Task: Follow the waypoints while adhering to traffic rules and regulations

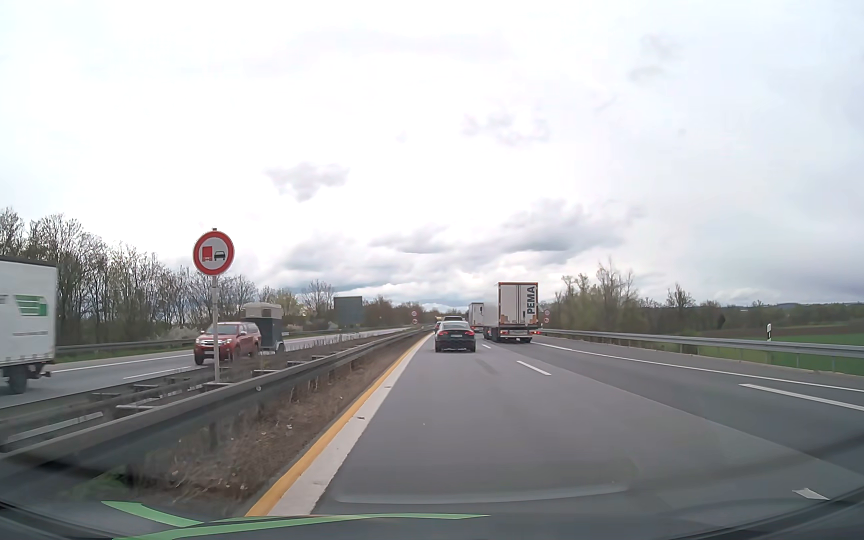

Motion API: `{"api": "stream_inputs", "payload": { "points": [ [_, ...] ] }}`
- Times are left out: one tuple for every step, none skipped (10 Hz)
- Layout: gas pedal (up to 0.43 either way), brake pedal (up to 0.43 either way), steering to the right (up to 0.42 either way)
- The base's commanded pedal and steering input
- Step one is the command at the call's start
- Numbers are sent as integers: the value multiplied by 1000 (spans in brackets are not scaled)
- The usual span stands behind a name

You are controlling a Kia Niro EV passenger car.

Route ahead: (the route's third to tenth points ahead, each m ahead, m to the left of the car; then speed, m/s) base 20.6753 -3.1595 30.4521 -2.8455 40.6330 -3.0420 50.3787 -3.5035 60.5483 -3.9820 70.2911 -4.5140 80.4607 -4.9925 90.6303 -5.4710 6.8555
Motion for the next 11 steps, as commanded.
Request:
{"api": "stream_inputs", "payload": {
  "points": [
    [98, 0, 0],
    [98, 0, 0],
    [98, 0, 0],
    [98, 0, 0],
    [98, 0, 0],
    [98, 0, 0],
    [98, 0, 0],
    [98, 0, 0],
    [98, 0, 0],
    [98, 0, 0],
    [98, 0, 0]
  ]
}}
